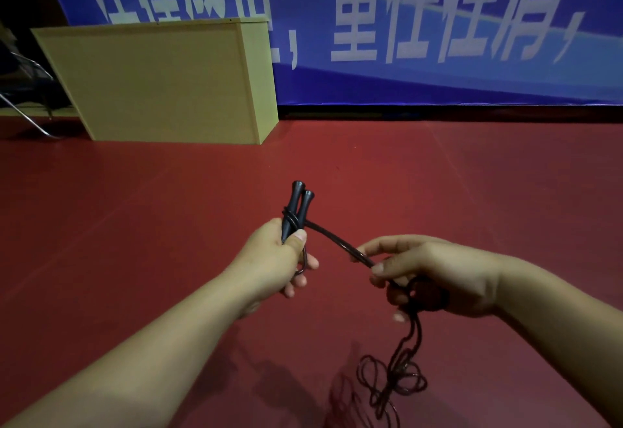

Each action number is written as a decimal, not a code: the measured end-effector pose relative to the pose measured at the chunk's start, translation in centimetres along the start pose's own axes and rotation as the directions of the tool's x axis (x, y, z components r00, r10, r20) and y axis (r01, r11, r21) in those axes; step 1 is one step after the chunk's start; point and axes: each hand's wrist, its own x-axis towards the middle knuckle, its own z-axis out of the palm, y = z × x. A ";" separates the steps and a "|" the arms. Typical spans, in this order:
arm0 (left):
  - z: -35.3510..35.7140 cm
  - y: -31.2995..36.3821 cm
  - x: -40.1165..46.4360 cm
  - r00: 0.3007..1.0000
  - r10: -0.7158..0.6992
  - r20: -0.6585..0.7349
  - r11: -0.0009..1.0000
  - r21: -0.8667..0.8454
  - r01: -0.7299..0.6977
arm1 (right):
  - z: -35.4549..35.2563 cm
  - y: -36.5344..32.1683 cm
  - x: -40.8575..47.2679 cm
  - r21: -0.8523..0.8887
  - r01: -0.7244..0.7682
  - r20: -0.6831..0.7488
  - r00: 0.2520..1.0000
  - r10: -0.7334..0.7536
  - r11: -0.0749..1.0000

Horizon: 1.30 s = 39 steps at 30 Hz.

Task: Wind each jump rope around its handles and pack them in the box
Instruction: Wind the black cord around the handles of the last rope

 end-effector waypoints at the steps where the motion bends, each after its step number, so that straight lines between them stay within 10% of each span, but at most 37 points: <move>1: -0.1 0.0 0.1 1.000 0.008 -0.012 1.000 0.009 -0.008 | -0.3 -0.1 0.0 0.026 -0.016 -0.009 1.000 0.017 1.000; 16: -1.8 -1.4 1.3 0.989 -0.034 -0.141 0.988 -0.153 0.012 | -2.4 0.2 1.6 0.098 -0.135 -0.360 0.919 0.162 0.986; 23: -2.2 -1.8 1.8 0.989 0.009 -0.148 0.998 -0.059 -0.018 | -2.4 0.7 1.1 -0.266 -0.047 -0.465 0.881 -0.086 0.963; 27: -2.0 -1.9 2.0 0.989 -0.004 -0.147 0.992 -0.126 -0.015 | -2.2 0.8 1.1 -0.565 -0.031 -0.380 0.897 -0.227 0.824; 39: -2.2 -3.0 2.1 0.982 -0.121 -0.143 0.991 0.047 0.129 | -1.3 0.2 0.9 -0.592 0.204 -0.043 0.958 -0.284 0.779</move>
